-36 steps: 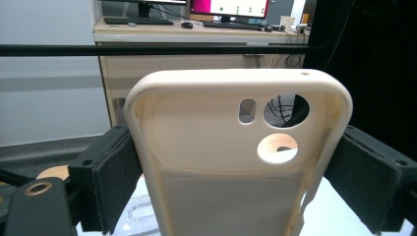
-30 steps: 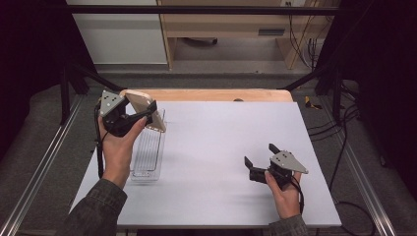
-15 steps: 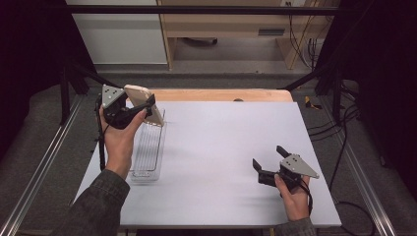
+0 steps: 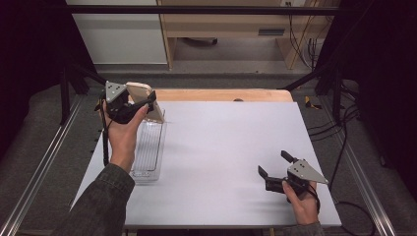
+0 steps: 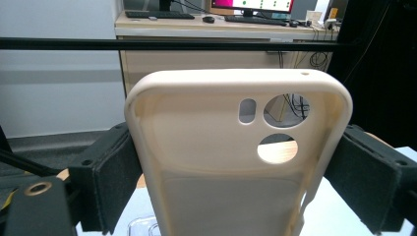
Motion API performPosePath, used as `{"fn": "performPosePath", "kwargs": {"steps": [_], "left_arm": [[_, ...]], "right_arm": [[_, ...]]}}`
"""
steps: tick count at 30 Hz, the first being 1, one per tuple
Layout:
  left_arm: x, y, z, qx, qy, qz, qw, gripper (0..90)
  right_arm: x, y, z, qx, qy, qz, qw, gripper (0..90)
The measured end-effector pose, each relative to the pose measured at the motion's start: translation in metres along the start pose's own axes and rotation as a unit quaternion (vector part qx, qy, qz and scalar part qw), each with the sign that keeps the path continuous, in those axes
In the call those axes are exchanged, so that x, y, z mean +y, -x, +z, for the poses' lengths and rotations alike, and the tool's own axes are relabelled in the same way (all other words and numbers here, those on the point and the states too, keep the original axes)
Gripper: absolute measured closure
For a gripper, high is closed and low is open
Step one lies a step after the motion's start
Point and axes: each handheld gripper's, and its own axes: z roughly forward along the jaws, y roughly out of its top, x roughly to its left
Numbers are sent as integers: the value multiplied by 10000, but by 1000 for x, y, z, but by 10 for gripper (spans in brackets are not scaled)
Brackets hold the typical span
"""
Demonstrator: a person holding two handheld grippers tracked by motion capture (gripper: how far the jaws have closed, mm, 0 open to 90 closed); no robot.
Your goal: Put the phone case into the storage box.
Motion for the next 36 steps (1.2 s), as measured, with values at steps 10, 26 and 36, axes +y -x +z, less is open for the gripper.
{"fn": "performPosePath", "kwargs": {"steps": [10, 26, 36], "left_arm": [[2, -4, 6, 68, -8, -122, 9999, 111], [-6, -6, 16, 127, -79, -127, 9998, 111], [-9, -5, 19, 135, -117, -88, 9998, 111]], "right_arm": [[-5, 4, -12, 95, 109, 9, 9999, 26], [-4, -2, -4, 398, 204, -30, 9990, 26], [0, -10, 6, 532, 367, -88, 9979, 26]]}}
